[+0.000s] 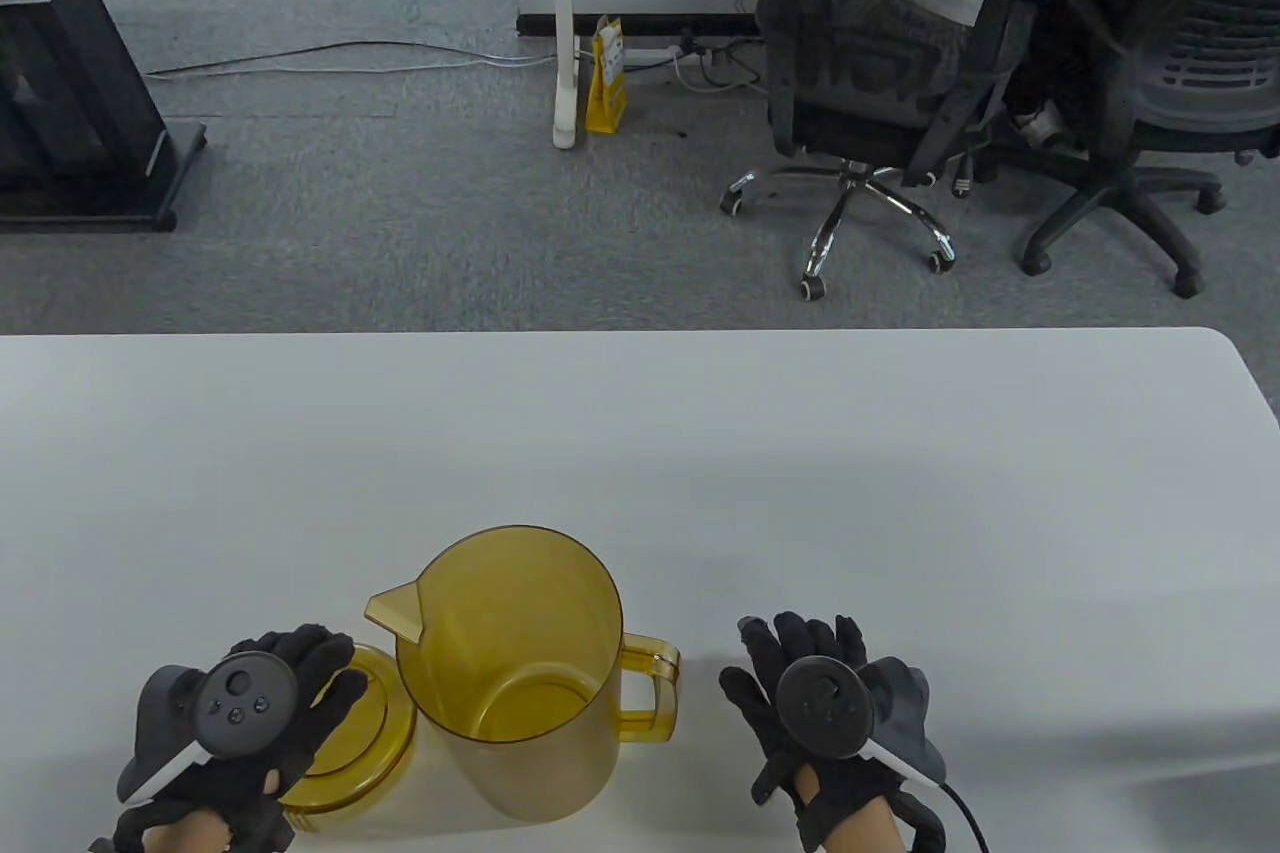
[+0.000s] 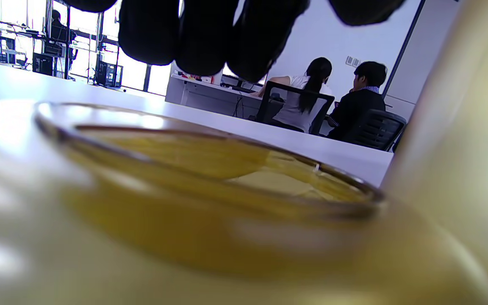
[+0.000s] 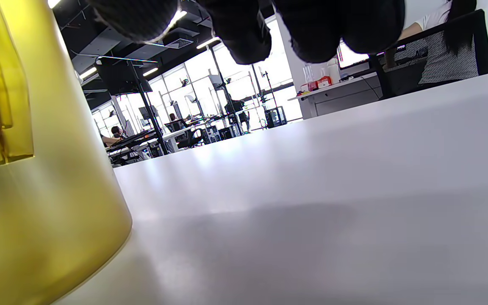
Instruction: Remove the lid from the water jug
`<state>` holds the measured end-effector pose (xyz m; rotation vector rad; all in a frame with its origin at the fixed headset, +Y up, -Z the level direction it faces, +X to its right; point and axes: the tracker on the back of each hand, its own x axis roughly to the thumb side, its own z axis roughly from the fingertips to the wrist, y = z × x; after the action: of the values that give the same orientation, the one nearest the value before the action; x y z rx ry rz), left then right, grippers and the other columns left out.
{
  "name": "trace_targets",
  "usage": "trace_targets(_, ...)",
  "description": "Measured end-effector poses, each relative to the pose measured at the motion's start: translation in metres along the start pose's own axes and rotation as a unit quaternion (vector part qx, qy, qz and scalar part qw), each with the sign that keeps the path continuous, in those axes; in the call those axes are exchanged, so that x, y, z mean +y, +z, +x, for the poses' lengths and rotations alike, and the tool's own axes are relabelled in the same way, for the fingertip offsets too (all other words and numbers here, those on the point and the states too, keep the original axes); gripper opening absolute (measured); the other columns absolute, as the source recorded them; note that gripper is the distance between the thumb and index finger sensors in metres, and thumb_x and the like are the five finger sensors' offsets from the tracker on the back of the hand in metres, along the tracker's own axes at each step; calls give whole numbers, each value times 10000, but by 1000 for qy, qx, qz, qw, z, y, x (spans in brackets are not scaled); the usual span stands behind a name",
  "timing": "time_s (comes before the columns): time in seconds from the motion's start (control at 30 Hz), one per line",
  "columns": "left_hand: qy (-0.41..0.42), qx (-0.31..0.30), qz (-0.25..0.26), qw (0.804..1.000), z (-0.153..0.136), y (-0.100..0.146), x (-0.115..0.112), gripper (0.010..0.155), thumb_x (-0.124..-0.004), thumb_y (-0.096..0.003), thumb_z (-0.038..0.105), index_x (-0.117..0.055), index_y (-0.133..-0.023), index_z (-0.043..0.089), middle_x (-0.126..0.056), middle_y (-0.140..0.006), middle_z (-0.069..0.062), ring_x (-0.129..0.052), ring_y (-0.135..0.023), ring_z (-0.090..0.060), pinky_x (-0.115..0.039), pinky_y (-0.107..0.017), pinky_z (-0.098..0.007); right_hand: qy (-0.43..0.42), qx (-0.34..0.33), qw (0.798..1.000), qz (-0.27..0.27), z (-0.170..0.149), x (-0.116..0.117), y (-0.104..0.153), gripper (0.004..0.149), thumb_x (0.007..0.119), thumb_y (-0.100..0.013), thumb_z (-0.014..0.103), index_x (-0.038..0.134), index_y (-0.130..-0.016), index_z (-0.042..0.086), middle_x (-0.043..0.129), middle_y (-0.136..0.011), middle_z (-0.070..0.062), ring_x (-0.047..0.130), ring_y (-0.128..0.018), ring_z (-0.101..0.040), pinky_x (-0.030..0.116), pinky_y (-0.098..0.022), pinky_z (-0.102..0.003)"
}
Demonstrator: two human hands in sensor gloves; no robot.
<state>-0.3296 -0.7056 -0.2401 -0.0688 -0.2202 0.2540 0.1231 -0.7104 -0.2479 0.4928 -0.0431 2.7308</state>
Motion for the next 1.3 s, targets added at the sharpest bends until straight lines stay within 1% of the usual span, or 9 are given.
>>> trace_targets(0.27, -2, 1, -1, 1000, 1, 3, 3, 591, -647, -531, 500, -807, -967, 136, -778, -1021, -231, -722, -918, -470, -511, -707, -666, -2, -2, 1000, 15, 1, 5, -2, 669, 614, -568, 441, 633, -1046, -26, 595, -926, -426, 573, -813, -631, 335, -610, -720)
trace_targets(0.4, 1, 2, -3, 1000, 2, 6, 5, 593, -646, -530, 502, -804, -970, 136, -774, -1025, -229, -721, -919, -470, -513, -707, -665, -1, -16, 1000, 26, 7, 8, -4, 669, 612, -568, 441, 632, -1046, -26, 592, -926, -426, 571, -814, -631, 332, -611, -718)
trace_targets(0.63, 5, 3, -10, 1000, 2, 8, 2, 594, -647, -529, 501, -801, -972, 136, -763, -1033, -231, -711, -927, -471, -513, -708, -663, 5, -30, 999, 25, 16, 7, -3, 665, 610, -567, 441, 633, -1047, -18, 594, -930, -421, 572, -817, -627, 332, -615, -714)
trace_targets(0.73, 3, 1, -7, 1000, 3, 8, 1, 594, -648, -529, 500, -799, -973, 137, -759, -1036, -229, -707, -931, -470, -512, -708, -663, 7, -27, 999, 28, 15, 7, -4, 666, 610, -567, 442, 633, -1048, -19, 595, -930, -420, 573, -817, -626, 333, -615, -713)
trace_targets(0.93, -9, 7, -24, 1000, 3, 7, -6, 592, -647, -529, 500, -792, -978, 142, -743, -1048, -229, -693, -942, -469, -504, -712, -662, -1, -11, 999, 50, 9, 14, -5, 667, 605, -569, 443, 628, -1050, -18, 590, -930, -422, 568, -818, -626, 332, -616, -711)
trace_targets(1.3, -16, 5, -39, 999, 5, 4, -6, 595, -649, -526, 500, -791, -980, 142, -734, -1054, -231, -684, -948, -471, -498, -714, -663, -17, 0, 998, 53, 6, 13, -4, 665, 603, -568, 441, 625, -1050, -16, 582, -935, -421, 560, -821, -627, 329, -617, -710)
